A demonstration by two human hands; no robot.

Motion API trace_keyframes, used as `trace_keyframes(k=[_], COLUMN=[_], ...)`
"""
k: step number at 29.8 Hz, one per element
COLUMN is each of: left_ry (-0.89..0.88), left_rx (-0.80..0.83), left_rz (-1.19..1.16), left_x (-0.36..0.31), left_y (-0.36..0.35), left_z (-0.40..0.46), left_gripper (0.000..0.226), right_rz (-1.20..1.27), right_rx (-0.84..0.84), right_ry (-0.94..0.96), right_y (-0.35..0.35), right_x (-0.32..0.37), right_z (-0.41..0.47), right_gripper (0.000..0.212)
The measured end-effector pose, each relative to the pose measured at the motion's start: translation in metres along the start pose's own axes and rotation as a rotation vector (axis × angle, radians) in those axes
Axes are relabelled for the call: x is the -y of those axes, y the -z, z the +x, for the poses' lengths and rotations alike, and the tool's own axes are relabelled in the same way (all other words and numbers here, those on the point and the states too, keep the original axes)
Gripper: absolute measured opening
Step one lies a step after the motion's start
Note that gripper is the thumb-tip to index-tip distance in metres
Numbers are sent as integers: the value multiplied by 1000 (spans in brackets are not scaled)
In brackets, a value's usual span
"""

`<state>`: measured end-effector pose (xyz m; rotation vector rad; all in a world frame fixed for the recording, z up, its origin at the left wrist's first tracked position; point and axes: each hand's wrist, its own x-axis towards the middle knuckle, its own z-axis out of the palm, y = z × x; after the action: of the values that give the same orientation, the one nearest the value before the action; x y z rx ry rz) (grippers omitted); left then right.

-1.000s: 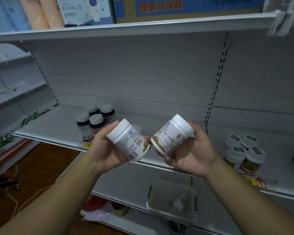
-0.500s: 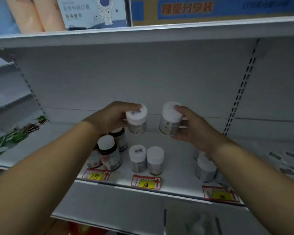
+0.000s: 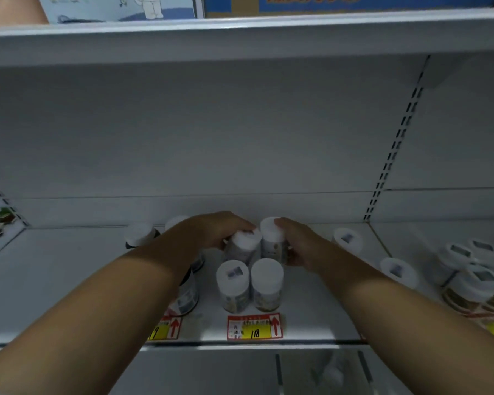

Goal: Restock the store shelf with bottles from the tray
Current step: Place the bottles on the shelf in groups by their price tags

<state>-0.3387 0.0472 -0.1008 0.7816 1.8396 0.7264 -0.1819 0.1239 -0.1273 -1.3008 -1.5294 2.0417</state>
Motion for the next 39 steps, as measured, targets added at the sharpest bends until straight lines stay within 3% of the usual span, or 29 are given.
trace_keyframes(k=[5,12,16,20,23,25,27,31,34,39], left_ry=[21,77,26,10,34,-16,-153,-317,-349,-403], left_rx=[33,61,14,24,-16,-60,-98,-373,-426,-398], left_rz=[197,499,449,442,322,323,479,769,959,968], left_x=[2,-4,-2,-3,0,-3,-9,-22,-31,-58], left_y=[-2,8,7,1,-1,-2,-2,-9,-37,-104], left_z=[0,-13,-17,-23,-23,-20,-17,-26,-38,-64], left_gripper=[43,47,35,38,44,49,53,64,70,69], right_rz=[-127,-455,-585,-619,-716,-921,-1168,-1415,-1519,-1591], right_rx=[-71,-51,-24,2,56,74,19,-114,-124,-70], right_ry=[64,194,217,221,214,265,432,764,767,707], right_y=[-1,-8,-8,-7,-7,-4,5,46,89,153], right_x=[-18,-15,-11,-7,-3,2,12,47,54,23], right_z=[4,-9,-13,-18,-23,-27,-36,-62,-79,-106], right_gripper=[49,41,37,27,36,51,56,58,61,63])
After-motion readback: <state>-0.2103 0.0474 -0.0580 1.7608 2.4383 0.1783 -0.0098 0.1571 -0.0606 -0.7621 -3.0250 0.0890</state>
